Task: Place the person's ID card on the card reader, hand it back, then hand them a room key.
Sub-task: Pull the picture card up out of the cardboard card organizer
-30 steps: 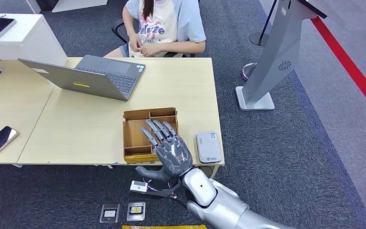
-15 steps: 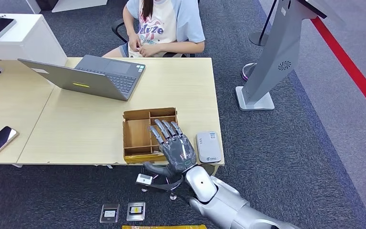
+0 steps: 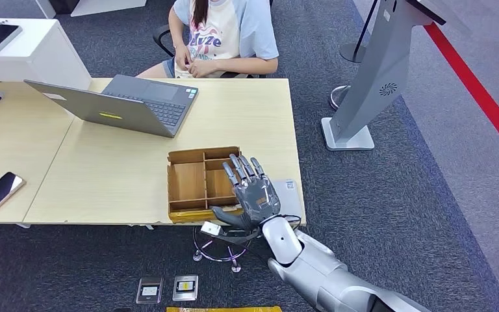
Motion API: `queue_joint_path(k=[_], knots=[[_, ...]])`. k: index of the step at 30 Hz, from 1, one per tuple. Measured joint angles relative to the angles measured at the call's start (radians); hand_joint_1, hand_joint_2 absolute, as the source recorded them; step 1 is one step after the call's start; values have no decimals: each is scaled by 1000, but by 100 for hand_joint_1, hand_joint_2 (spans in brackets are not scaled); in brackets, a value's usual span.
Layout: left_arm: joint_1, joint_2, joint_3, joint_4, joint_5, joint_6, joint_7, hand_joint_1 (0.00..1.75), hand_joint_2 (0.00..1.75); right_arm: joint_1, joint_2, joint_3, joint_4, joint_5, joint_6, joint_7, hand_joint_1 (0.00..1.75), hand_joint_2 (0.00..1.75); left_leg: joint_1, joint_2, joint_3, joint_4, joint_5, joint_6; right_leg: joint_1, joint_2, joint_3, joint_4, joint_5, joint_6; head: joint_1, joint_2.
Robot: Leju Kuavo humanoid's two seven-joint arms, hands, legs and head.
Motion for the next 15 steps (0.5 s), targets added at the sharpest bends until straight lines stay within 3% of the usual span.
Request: queue_joint_path(k=[15], knots=[[-4,0,-8,-1,29,10,-3,0,175,12,-35,5,42,1,16,13,0,0,0,0,0,0,0,0,0,0,0,0,0,0,0,0]])
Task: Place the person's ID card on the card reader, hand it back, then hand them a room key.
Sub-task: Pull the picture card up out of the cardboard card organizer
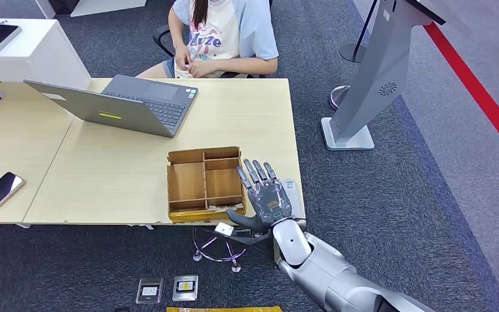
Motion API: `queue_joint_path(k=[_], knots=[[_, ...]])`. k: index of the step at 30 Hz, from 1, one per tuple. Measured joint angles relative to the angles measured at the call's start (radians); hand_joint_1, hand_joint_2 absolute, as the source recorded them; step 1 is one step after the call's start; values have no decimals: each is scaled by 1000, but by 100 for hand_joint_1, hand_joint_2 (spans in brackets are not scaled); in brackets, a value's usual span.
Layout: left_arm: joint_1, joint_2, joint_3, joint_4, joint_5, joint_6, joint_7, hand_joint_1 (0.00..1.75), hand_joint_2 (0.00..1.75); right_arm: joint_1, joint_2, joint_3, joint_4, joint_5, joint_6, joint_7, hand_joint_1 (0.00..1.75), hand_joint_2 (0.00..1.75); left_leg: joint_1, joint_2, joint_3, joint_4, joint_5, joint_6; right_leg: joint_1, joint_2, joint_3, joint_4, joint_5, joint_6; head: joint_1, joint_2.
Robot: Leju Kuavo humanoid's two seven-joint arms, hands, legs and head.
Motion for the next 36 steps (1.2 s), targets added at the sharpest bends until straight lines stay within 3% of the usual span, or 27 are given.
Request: queue_joint_path(k=[14,36], knots=[[11,0,-11,0,60,9,-24,0,175,36,-21,0,9,6,-22,-14,0,0,0,0,0,0,0,0,0,0,0,0,0,0,0,0],[10,0,-43,0,102,19,-38,0,175,106,-38,-89,-77,185,-25,-58,0,0,0,0,0,0,0,0,0,0,0,0,0,0,0,0]])
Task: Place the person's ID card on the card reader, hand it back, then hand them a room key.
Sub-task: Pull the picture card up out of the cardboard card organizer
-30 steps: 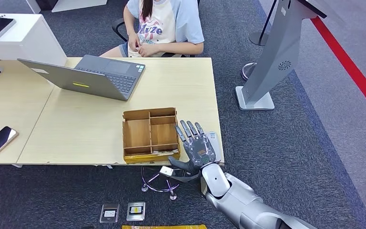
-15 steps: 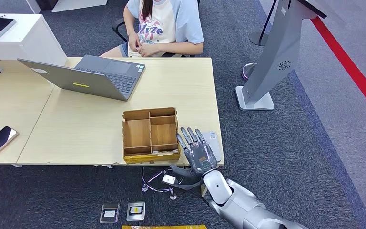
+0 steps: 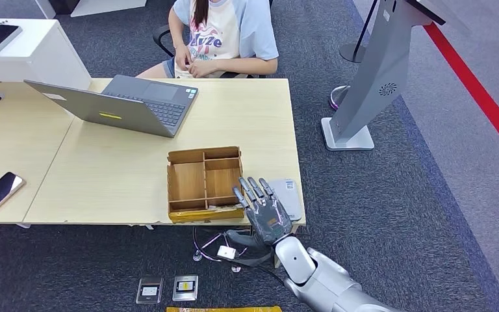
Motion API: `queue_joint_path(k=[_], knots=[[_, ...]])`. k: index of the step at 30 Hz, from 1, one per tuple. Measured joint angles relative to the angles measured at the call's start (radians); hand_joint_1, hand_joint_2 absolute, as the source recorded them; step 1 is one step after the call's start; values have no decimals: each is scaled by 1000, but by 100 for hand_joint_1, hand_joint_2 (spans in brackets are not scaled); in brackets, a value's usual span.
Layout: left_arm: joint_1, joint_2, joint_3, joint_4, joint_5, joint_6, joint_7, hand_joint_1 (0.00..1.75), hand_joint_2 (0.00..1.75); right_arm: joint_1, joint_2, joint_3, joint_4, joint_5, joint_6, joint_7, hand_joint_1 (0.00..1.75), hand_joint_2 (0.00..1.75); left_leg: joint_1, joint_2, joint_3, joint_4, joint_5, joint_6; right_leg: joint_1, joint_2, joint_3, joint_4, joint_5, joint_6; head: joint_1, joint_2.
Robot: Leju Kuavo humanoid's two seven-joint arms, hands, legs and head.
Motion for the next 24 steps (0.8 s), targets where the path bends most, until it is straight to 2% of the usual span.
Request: queue_joint_path(k=[11,24], knots=[[-2,0,-18,0,8,1,-4,0,175,12,21,-60,-44,29,0,-22,0,0,0,0,0,0,0,0,0,0,0,0,0,0,0,0],[-19,0,-45,-4,-8,-3,3,0,175,29,38,-74,-47,45,0,-30,0,0,0,0,0,0,0,0,0,0,0,0,0,0,0,0]])
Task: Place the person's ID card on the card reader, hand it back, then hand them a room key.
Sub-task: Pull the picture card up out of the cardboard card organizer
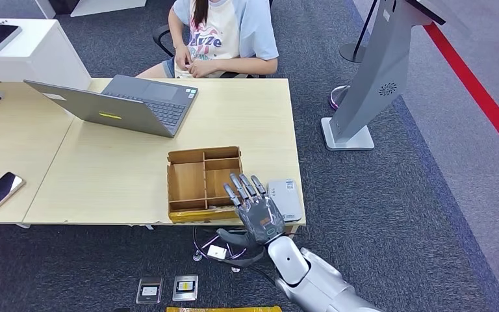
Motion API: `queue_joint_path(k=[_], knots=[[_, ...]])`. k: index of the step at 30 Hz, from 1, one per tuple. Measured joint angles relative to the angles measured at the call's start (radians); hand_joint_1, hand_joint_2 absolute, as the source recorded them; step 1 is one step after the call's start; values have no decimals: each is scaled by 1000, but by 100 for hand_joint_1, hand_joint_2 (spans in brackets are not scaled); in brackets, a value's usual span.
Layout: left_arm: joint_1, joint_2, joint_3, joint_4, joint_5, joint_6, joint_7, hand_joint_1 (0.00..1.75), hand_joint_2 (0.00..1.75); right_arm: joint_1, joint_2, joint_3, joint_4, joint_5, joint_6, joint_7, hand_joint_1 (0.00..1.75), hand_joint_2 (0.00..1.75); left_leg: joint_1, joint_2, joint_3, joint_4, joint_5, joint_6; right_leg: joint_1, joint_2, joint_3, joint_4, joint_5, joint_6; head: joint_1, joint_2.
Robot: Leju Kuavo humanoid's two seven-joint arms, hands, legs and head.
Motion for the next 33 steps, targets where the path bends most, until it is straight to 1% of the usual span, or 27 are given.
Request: queue_joint_path(k=[8,9,10,11,13,14,15,16,33], knots=[[-12,0,-6,-5,-4,-3,4,0,175,5,0,0,0,-5,0,-15,0,0,0,0,0,0,0,0,0,0,0,0,0,0,0,0],[-14,0,-6,-6,-5,-3,4,0,175,6,0,0,0,-6,0,-17,5,0,0,0,0,0,0,0,0,0,0,0,0,0,0,0],[-15,0,-6,-6,-6,-4,4,0,175,6,1,0,0,-6,0,-20,18,0,0,0,0,0,0,0,0,0,0,0,0,0,0,0],[-16,0,-6,-7,-7,-4,4,0,175,7,1,0,0,-7,0,-22,36,0,0,0,0,0,0,0,0,0,0,0,0,0,0,0],[-18,0,-6,-9,-9,-4,4,0,175,9,2,0,0,-9,0,-25,114,0,0,0,0,0,0,0,0,0,0,0,0,0,0,0],[-19,0,-7,-9,-10,-4,4,0,175,10,3,0,0,-10,0,-26,145,0,0,0,0,0,0,0,0,0,0,0,0,0,0,0],[-20,0,-9,-10,-10,-4,5,0,175,12,4,0,0,-11,0,-27,171,0,0,0,0,0,0,0,0,0,0,0,0,0,0,0],[-21,0,-10,-12,-11,-4,5,0,175,13,4,0,0,-12,0,-27,175,0,0,0,0,0,0,0,0,0,0,0,0,0,0,0],[-24,1,-30,-15,-6,-2,15,0,175,24,16,-26,0,-14,-3,-45,175,0,0,0,0,0,0,0,0,0,0,0,0,0,0,0]])
